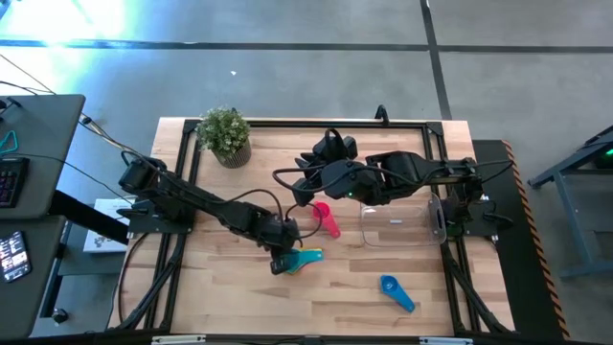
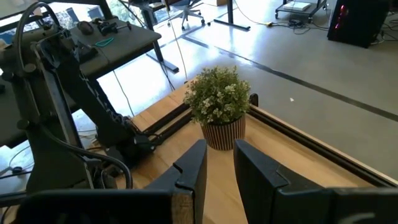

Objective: Nest measuring cups in basket
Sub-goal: Stack the light blue measuring cup on top of the yellow measuring cup

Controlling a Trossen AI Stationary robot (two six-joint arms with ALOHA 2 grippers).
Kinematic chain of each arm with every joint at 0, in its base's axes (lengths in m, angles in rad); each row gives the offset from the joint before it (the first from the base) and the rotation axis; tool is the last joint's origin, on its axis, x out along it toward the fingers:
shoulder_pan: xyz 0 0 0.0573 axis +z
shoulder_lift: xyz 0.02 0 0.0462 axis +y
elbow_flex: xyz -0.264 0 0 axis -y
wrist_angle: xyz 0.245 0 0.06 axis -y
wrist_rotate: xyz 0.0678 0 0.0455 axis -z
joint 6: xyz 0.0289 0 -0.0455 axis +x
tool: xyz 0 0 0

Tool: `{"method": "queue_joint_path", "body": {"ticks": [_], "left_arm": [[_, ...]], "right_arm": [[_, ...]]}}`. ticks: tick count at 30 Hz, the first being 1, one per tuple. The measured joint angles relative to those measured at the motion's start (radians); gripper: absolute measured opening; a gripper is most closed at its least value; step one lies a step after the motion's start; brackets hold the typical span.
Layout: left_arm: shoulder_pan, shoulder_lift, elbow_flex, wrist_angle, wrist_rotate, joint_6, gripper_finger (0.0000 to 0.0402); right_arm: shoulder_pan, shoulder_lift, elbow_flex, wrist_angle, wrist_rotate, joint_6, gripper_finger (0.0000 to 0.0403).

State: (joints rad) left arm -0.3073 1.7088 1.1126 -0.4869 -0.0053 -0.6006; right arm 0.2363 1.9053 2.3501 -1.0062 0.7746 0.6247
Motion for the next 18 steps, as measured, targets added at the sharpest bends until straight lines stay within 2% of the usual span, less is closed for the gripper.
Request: {"method": "queue_joint_path", "body": {"ticks": [4,13,18], "left_arm": [[0.000,0.000,0.000,-0.051,-0.010,-0.008,0.0007],[0.000,0.000,0.000,-0.041,-0.010,0.000,0.0008],[0.000,0.000,0.000,-0.043,-0.006,0.001,0.0021]], "right_arm": [[0.000,0.000,0.000,-0.001,0.000,0.000,0.0073],[0.000,0.000,0.000,-0.001,0.000,0.000,0.0073],[0.000,0.000,0.000,-0.001,0.000,0.000,0.0073]]}}
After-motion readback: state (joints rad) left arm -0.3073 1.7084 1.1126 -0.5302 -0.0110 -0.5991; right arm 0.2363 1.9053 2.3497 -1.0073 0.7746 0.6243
